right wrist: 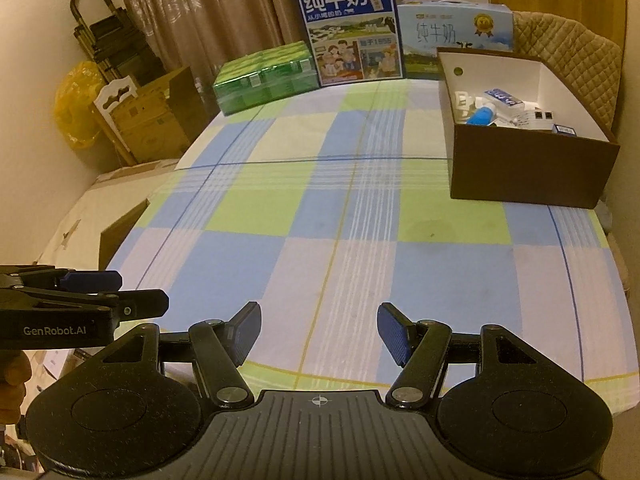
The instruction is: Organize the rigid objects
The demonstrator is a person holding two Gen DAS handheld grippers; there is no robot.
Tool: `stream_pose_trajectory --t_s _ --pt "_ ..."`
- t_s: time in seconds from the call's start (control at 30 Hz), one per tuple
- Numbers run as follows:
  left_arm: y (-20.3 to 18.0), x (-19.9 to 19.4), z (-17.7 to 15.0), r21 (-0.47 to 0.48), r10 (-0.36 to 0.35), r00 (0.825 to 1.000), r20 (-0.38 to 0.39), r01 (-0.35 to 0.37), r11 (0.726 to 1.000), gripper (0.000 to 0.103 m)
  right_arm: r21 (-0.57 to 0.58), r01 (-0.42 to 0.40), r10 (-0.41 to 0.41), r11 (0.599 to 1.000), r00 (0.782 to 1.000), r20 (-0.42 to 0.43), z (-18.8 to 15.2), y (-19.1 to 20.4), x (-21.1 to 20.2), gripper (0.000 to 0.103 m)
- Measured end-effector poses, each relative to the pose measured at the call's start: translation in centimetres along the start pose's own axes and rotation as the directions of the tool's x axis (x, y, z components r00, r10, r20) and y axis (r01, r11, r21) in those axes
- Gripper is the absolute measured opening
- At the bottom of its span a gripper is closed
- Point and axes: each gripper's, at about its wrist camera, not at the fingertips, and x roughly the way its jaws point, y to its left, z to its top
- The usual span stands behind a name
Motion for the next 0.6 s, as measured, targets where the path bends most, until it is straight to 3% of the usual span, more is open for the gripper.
stream_pose_trajectory --t_s 0.6 --pt "0.8 0.3 0.3 -0.014 0.009 1.0 0.007 -0.009 1.0 0.066 -0.007 -0.005 0.005 1.0 1.0 -0.012 0.0 1.1 0.6 0.062"
